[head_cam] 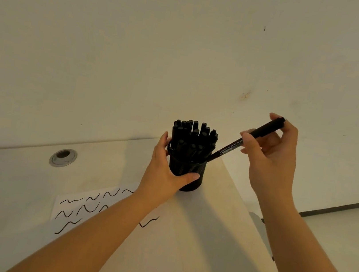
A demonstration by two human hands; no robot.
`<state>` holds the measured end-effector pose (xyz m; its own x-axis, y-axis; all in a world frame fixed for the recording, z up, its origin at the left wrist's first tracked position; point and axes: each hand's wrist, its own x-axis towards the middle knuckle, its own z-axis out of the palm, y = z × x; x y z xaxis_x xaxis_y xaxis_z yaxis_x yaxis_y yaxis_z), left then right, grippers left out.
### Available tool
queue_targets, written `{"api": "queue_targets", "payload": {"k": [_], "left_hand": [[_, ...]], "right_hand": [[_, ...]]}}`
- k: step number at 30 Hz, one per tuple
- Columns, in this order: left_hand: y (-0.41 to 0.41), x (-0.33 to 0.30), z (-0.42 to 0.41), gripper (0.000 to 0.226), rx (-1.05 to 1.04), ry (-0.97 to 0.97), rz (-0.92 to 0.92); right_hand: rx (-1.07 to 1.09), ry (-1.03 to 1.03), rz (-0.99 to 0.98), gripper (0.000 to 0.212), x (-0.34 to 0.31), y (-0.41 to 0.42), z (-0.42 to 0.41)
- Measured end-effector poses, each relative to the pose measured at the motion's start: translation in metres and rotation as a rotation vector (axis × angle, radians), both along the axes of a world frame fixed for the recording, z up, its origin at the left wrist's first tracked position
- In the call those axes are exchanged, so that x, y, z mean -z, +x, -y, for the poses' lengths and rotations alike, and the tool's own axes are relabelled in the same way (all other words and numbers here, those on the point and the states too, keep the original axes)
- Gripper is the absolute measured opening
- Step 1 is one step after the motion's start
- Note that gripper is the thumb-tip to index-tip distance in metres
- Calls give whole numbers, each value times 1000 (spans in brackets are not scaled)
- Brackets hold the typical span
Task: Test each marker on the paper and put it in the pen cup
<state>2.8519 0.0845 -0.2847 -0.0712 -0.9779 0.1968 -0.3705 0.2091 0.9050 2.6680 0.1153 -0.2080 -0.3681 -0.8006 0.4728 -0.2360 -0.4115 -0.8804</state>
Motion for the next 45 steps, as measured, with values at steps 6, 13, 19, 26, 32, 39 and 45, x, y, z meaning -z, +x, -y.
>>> {"api": "queue_targets", "payload": {"k": [6, 13, 19, 26, 32, 39, 45], "left_hand": [[-8, -4, 9, 110, -17, -4, -53], [-9, -3, 10, 98, -93, 7, 4], [-8, -3, 12, 96, -98, 15, 25], [-7, -4, 10, 96, -92, 8, 22], [-8, -8, 8, 95, -71, 3, 0], [2, -15, -9, 98, -10, 83, -39], [31, -27, -86, 65, -131, 21, -86]], "right_hand": [[6, -58, 28, 60, 11, 9, 8], [-43, -37, -56, 50, 26, 26, 18], [-11, -34, -126, 33, 37, 30, 25], [55, -98, -346, 21, 44, 34, 24], [43, -94, -508, 24, 49, 37, 18], [58, -27, -480, 33, 35, 54, -8], [71, -46, -347, 28, 20, 68, -56]]}}
